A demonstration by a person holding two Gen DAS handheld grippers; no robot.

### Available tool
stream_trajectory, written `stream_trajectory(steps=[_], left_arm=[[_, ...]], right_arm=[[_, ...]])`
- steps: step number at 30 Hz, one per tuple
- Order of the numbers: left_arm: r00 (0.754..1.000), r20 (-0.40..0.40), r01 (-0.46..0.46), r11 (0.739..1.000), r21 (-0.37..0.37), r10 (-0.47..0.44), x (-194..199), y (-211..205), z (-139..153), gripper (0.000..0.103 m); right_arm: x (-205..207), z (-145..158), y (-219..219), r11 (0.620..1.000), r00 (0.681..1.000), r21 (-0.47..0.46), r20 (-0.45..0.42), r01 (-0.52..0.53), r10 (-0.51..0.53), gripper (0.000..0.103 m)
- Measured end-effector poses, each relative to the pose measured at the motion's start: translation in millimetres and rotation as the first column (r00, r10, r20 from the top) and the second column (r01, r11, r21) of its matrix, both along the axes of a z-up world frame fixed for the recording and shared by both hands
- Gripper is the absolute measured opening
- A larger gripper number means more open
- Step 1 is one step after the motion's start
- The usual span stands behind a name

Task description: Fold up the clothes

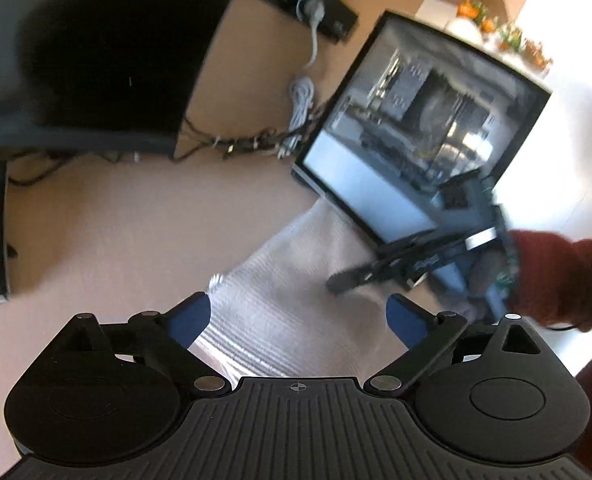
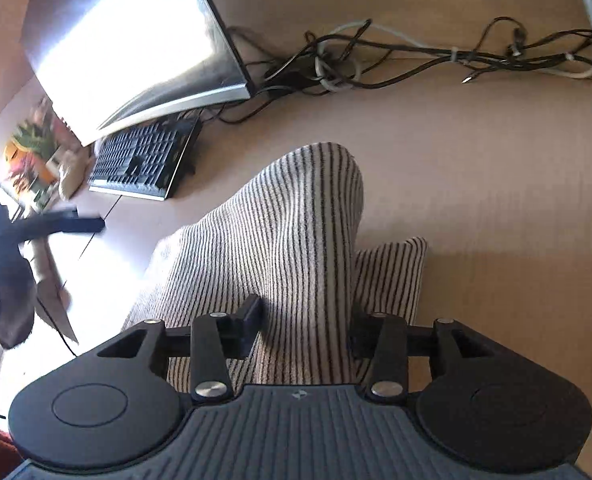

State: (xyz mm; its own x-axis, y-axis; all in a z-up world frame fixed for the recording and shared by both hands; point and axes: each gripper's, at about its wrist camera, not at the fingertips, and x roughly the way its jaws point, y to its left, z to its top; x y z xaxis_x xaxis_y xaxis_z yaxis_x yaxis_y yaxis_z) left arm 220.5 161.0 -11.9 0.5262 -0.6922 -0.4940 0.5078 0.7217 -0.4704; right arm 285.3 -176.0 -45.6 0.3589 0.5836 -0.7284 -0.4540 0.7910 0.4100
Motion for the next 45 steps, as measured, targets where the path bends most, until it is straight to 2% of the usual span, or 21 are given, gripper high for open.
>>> stream_trajectory(steps=[3, 6, 9, 11, 12, 15, 16, 17, 21, 24, 27, 29, 32, 33, 34, 35, 38, 40, 42, 44, 45], left_arm=[[0.995, -0.089, -0.037, 0.999, -0.004, 0.037, 11, -16, -28, 0.098], [0.988, -0.128, -0.091, 0.996, -0.018, 0.088, 21, -25, -47, 0.098], [0.986, -0.110, -0.133, 0.989, -0.063, 0.126, 25, -30, -50, 0.095], [0.987, -0.072, -0.144, 0.989, -0.032, 0.142, 23, -37, -45, 0.086], [0.986, -0.058, -0.156, 0.988, -0.010, 0.155, 21, -41, -42, 0.081], [0.981, -0.078, -0.184, 0.982, -0.047, 0.180, 17, -42, -39, 0.074], [0.978, -0.077, -0.196, 0.980, -0.042, 0.192, 17, -43, -37, 0.068], [0.976, -0.076, -0.207, 0.978, -0.038, 0.204, 16, -43, -35, 0.066], [0.970, -0.050, -0.240, 0.965, -0.105, 0.236, 4, -43, -21, 0.069], [0.966, -0.019, -0.257, 0.959, -0.121, 0.256, -5, -46, -17, 0.086], [0.950, -0.060, -0.311, 0.946, -0.088, 0.306, 4, -46, -32, 0.090], [0.940, -0.092, -0.336, 0.938, -0.090, 0.328, 13, -44, -43, 0.091], [0.943, -0.103, -0.327, 0.941, -0.087, 0.318, 27, -48, -49, 0.093], [0.942, -0.103, -0.327, 0.942, -0.075, 0.319, 31, -50, -50, 0.089], [0.942, -0.105, -0.326, 0.943, -0.059, 0.319, 34, -53, -50, 0.079], [0.941, -0.102, -0.327, 0.944, -0.040, 0.321, 35, -55, -48, 0.076], [0.944, -0.068, -0.326, 0.945, -0.028, 0.324, 33, -58, -37, 0.073], [0.937, -0.036, -0.349, 0.937, 0.007, 0.349, 35, -61, -27, 0.073], [0.918, 0.010, -0.397, 0.916, 0.063, 0.397, 35, -61, -14, 0.074], [0.914, 0.064, -0.406, 0.911, 0.074, 0.402, 33, -59, 2, 0.074], [0.921, 0.087, -0.386, 0.921, 0.062, 0.380, 31, -59, 11, 0.075]], right_arm=[[-17, 8, 0, 0.999, 0.999, -0.001, 0.041, 0.035, -0.034, 0.041], [-28, 15, 2, 0.999, 0.994, -0.031, 0.104, 0.041, -0.038, 0.040], [-28, 17, 9, 0.996, 0.987, -0.092, 0.161, -0.005, 0.020, 0.041], [-28, 22, 12, 0.990, 0.973, -0.136, 0.225, -0.021, 0.051, 0.045], [-26, 25, 11, 0.991, 0.964, -0.133, 0.260, -0.011, 0.046, 0.046], [-6, 26, 6, 0.999, 0.959, -0.037, 0.283, 0.022, -0.011, 0.050], [2, 24, 5, 1.000, 0.958, -0.013, 0.285, 0.029, -0.024, 0.050], [7, 20, 4, 1.000, 0.959, 0.002, 0.281, 0.030, -0.030, 0.044], [8, 10, -15, 0.997, 0.977, 0.079, 0.211, 0.013, -0.029, 0.035], [-1, 1, -36, 0.996, 0.986, 0.091, 0.165, 0.023, -0.038, 0.035], [1, -11, -49, 0.990, 0.993, 0.135, 0.102, 0.045, -0.059, 0.035], [6, -12, -49, 0.989, 0.994, 0.145, 0.106, 0.024, -0.040, 0.035], [13, -5, -41, 0.994, 0.989, 0.103, 0.150, -0.028, 0.012, 0.037], [15, -2, -41, 0.995, 0.986, 0.095, 0.164, -0.023, 0.007, 0.046], [17, 1, -41, 0.995, 0.984, 0.096, 0.176, -0.004, -0.013, 0.047], [18, 5, -41, 0.995, 0.982, 0.098, 0.188, 0.015, -0.033, 0.047], [22, 18, -36, 0.997, 0.961, 0.046, 0.265, 0.065, -0.075, 0.033], [24, 14, -25, 0.996, 0.953, -0.033, 0.294, 0.079, -0.066, 0.031], [27, 0, -16, 0.991, 0.952, -0.097, 0.301, 0.094, -0.061, 0.029], [29, -12, -8, 0.983, 0.945, -0.144, 0.322, 0.117, -0.065, 0.029], [31, -15, -6, 0.981, 0.944, -0.148, 0.322, 0.126, -0.073, 0.029]])
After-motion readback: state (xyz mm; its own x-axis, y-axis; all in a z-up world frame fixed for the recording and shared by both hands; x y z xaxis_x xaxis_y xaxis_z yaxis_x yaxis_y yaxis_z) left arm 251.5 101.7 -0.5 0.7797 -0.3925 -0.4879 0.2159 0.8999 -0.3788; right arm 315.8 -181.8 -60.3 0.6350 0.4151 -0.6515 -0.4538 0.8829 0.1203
